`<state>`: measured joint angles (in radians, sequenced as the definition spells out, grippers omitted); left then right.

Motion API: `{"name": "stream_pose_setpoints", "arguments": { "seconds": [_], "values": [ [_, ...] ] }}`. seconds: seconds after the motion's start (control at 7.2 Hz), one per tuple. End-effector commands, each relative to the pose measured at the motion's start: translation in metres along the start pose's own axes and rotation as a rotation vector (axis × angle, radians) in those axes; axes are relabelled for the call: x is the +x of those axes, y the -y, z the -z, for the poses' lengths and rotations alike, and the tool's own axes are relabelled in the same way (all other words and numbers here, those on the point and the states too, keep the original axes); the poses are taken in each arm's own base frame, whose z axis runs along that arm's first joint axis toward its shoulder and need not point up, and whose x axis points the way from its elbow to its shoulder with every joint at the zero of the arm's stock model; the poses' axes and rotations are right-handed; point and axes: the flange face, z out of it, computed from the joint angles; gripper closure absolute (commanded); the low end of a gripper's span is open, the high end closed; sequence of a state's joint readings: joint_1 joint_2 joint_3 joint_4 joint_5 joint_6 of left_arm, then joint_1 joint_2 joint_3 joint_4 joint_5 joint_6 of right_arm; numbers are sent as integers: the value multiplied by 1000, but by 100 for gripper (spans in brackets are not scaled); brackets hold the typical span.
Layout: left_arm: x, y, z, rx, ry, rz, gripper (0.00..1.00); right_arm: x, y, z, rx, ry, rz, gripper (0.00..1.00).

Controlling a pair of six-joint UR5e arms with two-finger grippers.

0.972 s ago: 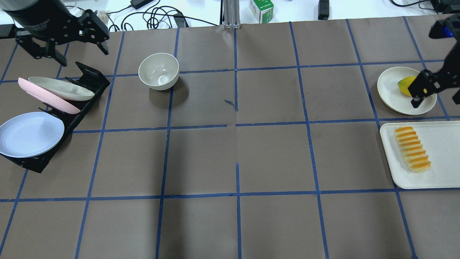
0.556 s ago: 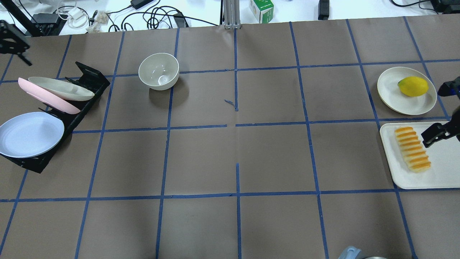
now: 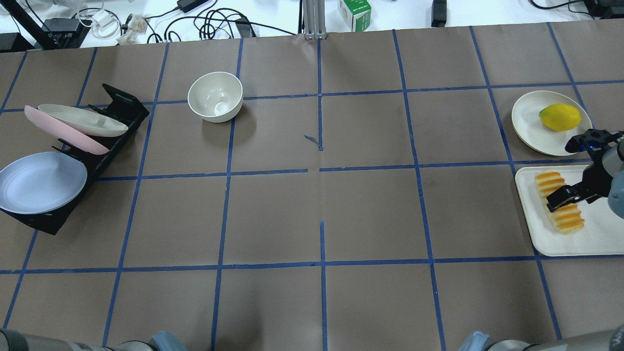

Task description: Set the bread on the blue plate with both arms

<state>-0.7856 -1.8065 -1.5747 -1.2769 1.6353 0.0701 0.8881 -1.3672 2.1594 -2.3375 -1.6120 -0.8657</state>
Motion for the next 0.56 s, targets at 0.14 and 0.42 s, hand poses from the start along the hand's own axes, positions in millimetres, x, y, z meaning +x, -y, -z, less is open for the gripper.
{"name": "stream_pose_setpoints", "arguments": {
  "seconds": [0.14,0.42],
  "values": [
    [-27,29,-108,-78,-2,45,0,-2,0,-6,-1,18,5,64],
    [-34,27,-129,-99,1,62,12,2,3,-1,5,11,12,100]
  ]
}}
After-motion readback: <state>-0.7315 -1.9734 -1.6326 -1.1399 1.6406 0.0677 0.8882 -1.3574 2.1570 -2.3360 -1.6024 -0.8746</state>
